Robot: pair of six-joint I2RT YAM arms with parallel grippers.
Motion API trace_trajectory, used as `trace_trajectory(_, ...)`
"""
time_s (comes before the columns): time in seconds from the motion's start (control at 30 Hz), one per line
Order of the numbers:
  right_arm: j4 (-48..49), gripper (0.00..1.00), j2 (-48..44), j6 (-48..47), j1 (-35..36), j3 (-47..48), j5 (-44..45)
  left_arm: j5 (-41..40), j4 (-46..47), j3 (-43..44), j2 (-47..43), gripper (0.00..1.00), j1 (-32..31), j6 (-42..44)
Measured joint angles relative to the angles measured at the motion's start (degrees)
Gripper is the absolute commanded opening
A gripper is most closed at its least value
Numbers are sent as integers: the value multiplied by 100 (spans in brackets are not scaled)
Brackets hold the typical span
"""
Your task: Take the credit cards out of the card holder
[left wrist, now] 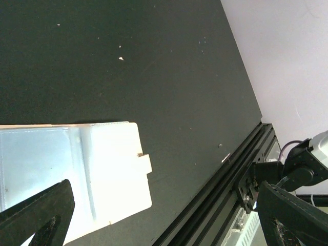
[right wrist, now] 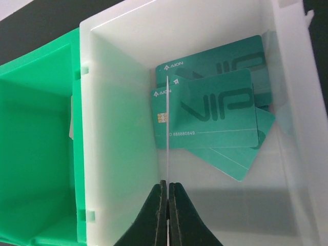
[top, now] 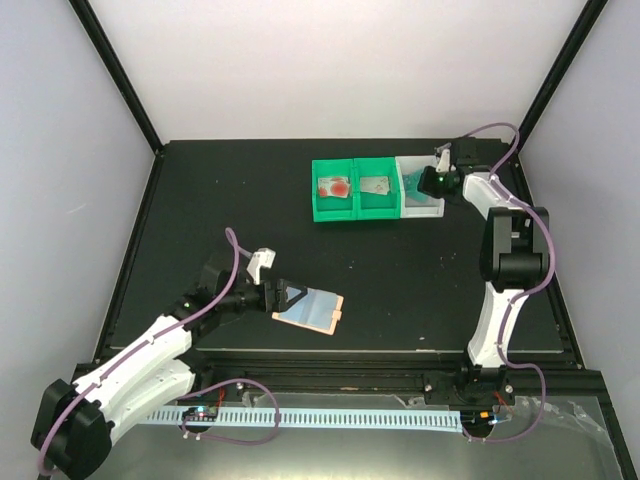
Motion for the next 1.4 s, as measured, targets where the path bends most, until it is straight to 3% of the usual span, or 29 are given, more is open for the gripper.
trace_trajectory(0.63, -992, 31, 413, -155, 0, 1095, 433, 103, 17, 0, 4, 99, 0, 131)
trace_trajectory(0.77, -1167, 41, 413, -120, 0, 1248, 640, 74, -48, 0, -70, 99, 0, 127)
trace_trajectory(0.87, -1285, 42, 369, -72, 0, 1239, 695, -26, -114, -2, -157, 99, 0, 127)
trace_trajectory(1.13, -1213, 54, -852, 0, 7, 162, 385, -614, -645, 190, -498, 99, 0, 133)
trace_trajectory(1.4, -848, 81, -2726, 0, 280, -1513, 28, -1434, -1102, 588, -914, 99, 0, 177)
